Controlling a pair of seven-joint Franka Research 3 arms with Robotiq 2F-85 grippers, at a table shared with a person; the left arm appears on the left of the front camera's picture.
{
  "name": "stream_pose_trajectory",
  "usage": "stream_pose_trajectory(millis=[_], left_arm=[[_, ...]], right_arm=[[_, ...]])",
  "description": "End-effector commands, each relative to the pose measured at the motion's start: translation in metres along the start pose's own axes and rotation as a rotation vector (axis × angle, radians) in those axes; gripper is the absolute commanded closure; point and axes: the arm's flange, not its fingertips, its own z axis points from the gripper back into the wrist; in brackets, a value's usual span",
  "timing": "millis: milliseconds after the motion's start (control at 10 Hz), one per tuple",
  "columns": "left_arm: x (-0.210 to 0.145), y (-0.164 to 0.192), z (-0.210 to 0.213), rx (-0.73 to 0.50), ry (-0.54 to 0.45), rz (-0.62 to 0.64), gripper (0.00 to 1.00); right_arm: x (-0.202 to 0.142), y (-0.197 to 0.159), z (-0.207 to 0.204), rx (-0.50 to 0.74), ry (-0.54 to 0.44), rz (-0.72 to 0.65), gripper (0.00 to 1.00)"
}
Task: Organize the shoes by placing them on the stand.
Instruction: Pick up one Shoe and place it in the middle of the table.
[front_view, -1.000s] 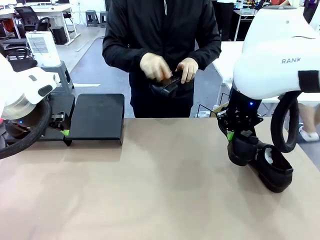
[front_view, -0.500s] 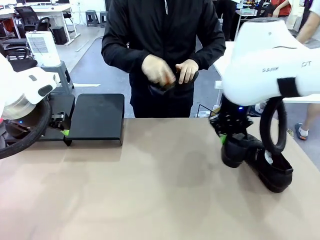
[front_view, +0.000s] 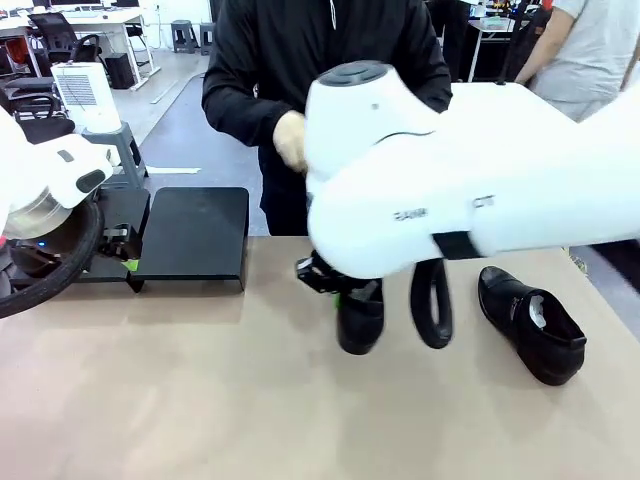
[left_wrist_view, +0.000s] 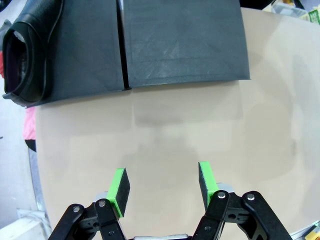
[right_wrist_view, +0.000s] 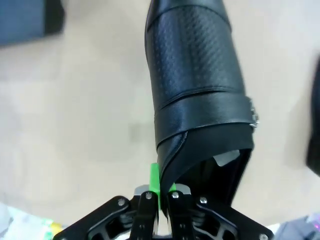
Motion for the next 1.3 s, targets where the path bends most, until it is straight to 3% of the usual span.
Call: stream_pose_trajectory(millis=[0,400,800,1000,1200], left_arm=[[0.0,0.003,0.0,-0.008,-0.005,-0.005,0.28],[0.0,0.003,0.0,-0.008,-0.005,-0.005,0.28],[0.0,0.003,0.0,-0.008,-0.005,-0.005,0.28],[0.0,0.003,0.0,-0.008,-0.005,-0.005,0.28],[0.0,0.003,0.0,-0.008,-0.005,-0.005,0.28]], right_arm=[[0.023,0.023,-0.003,-0.02,-0.082,-0.009,1.0],[0.009,0.046,-0.026,-0.014,0.035,-0.034,1.0],[-0.04,0.04,-0.024,-0.054,0.123,-0.067,1.0],[-0.044,0.044,-0.044,-0.027,0.21,-0.034,1.0],[-0.048,0.049,-0.057,-0.004,0.234,-0.021,1.0]])
